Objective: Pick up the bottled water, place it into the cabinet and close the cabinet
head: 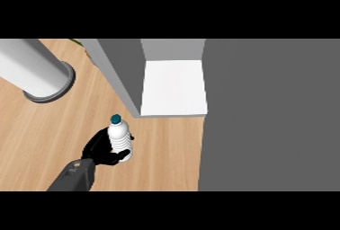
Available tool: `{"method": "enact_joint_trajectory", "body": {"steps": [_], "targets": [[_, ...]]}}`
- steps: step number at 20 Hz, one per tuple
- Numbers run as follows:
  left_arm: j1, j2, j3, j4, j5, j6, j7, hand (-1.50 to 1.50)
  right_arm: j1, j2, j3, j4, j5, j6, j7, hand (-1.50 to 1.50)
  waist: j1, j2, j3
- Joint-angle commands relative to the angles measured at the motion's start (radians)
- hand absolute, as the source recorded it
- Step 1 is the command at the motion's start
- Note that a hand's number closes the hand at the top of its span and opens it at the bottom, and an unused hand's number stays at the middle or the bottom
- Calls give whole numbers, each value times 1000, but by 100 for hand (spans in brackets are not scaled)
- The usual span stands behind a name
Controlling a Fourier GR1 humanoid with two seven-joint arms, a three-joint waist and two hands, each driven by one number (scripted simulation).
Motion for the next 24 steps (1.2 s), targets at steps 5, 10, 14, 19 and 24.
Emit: {"method": "enact_joint_trajectory", "body": {"steps": [5,10,14,19,24], "targets": [[9,-12,-10,-16,6,-99,-82,150,29,-19,10,-21,-4,12,-5,-150,4,0,-3],[27,12,139,-46,146,85,-89,150,20,4,18,-28,19,-29,11,-150,16,-2,-3],[89,59,164,-43,167,71,-161,150,18,0,23,-46,-2,-29,34,-150,11,0,-3],[103,34,183,-66,218,41,-164,150,31,-20,12,17,-3,14,-27,-150,8,-2,-3],[149,21,165,-207,279,23,-17,150,-28,-5,-13,2,-11,-32,19,-150,24,-6,-1]]}}
